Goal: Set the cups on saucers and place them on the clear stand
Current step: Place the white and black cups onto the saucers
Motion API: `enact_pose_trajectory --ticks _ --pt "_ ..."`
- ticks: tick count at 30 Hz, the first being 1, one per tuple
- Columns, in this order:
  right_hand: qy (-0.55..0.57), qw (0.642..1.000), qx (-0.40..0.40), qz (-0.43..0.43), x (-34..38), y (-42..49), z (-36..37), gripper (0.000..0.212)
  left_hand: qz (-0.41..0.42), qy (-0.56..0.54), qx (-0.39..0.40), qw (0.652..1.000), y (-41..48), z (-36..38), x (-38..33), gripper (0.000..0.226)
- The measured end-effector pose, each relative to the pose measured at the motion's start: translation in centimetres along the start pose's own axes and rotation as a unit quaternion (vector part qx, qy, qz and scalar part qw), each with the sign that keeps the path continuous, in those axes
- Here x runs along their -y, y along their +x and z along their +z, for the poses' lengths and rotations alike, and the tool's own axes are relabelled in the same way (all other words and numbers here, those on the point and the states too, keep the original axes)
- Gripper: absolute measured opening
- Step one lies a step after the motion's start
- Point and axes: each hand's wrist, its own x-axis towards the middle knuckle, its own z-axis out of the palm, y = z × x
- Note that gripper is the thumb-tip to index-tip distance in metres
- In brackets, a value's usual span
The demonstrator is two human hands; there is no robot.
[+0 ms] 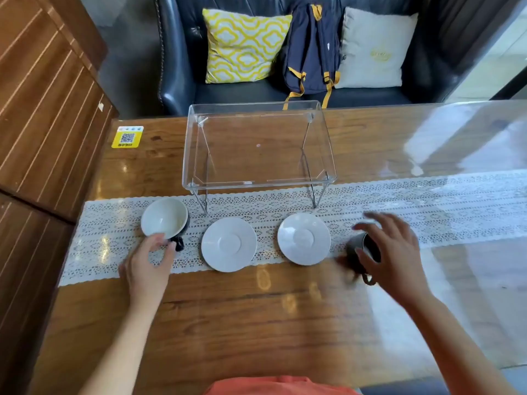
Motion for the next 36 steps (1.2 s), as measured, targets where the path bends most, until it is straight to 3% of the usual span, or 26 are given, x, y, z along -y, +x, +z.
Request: enact_pose_trajectory --ticks 3,5,8,13,18,22,25,30,36 --pt "-0.078 0.977 0.178 0.092 -2.1 1.9 -0.2 0.089 0.046 0.138 0.069 0.987 3.6 0.2 -0.8 0.068" --pt "-0.066 0.951 0.272 0.134 -3.3 3.1 0.3 0.092 0.04 0.166 0.152 0.973 5.9 0.4 -1.6 0.084" --pt "-0.056 0.939 0.32 0.111 -4.8 3.4 1.9 0.086 0.006 0.178 0.235 0.956 7.9 1.5 -1.3 0.095" --pt "-0.015 0.941 0.317 0.118 -5.4 2.4 2.2 0.089 0.003 0.248 0.243 0.938 9.4 1.7 -0.4 0.099" --pt "0.015 0.943 0.301 0.139 -5.7 2.4 2.2 0.101 -0.005 0.251 0.291 0.923 10.8 1.6 0.6 0.112" --pt "0.03 0.948 0.279 0.15 -5.4 2.4 1.8 0.097 0.001 0.235 0.296 0.926 11.3 1.3 0.2 0.112" --pt "0.033 0.95 0.28 0.135 -4.9 2.0 1.0 0.096 0.041 0.246 0.275 0.929 10.0 0.6 -0.3 0.108" --pt "0.154 0.943 0.274 0.107 -2.4 1.9 -1.1 0.088 0.127 0.228 0.251 0.932 6.2 -0.4 -1.9 0.107" --pt "0.103 0.952 0.288 0.017 3.0 5.2 1.2 0.087 0.148 0.219 0.299 0.917 2.9 3.4 -6.2 0.104"
